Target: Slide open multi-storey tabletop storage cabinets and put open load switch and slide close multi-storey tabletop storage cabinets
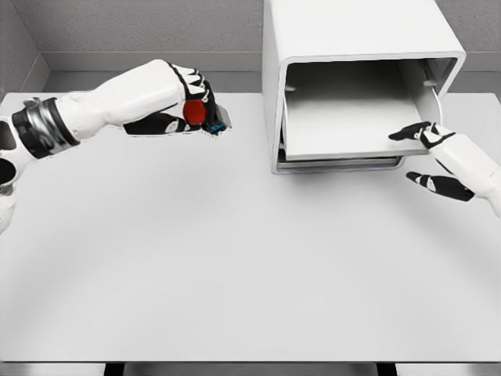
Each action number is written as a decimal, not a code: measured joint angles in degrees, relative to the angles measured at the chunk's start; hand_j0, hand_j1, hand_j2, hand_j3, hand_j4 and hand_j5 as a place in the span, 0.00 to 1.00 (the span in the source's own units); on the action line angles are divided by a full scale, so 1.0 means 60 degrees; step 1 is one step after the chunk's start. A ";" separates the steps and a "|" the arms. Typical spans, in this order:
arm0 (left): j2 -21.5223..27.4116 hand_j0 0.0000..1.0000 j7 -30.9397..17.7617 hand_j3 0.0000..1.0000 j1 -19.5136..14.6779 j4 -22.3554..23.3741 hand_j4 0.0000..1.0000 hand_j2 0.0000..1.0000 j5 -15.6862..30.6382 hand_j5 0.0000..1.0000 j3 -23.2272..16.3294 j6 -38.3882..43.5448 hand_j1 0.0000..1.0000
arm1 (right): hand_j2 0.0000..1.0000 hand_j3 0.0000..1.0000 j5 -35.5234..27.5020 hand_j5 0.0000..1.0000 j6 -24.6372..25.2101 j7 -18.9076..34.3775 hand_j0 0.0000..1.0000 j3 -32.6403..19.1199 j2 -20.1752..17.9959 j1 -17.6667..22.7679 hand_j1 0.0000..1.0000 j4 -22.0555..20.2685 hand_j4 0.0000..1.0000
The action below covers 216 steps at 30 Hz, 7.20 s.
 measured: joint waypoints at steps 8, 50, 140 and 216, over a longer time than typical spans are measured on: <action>-0.0481 0.30 -0.0010 0.30 -0.0278 0.0163 0.30 0.30 -0.0034 0.30 -0.0359 0.0043 0.30 | 0.77 0.77 0.0399 0.77 -0.0074 0.0265 0.77 -0.0185 -0.0011 -0.0088 0.77 -0.0110 0.77; -0.4387 0.32 -0.0017 0.32 -0.1377 0.1817 0.32 0.32 -0.1467 0.32 -0.1257 0.0048 0.32 | 0.67 0.67 -0.1719 0.67 0.0429 -0.0405 0.67 -0.1395 -0.0352 0.0439 0.67 -0.0426 0.67; 0.0591 1.00 -0.0012 1.00 0.4028 0.3175 1.00 1.00 0.0394 1.00 0.3363 -0.0634 1.00 | 0.63 0.63 -0.1806 0.63 0.0386 -0.0376 0.63 -0.2328 -0.0704 0.3412 0.63 -0.0084 0.63; 0.0585 1.00 -0.0012 1.00 0.4087 0.3176 1.00 1.00 0.0381 1.00 0.3383 -0.0634 1.00 | 0.65 0.65 -0.1732 0.65 0.0388 -0.0337 0.65 0.0124 -0.0461 0.1948 0.65 -0.2148 0.65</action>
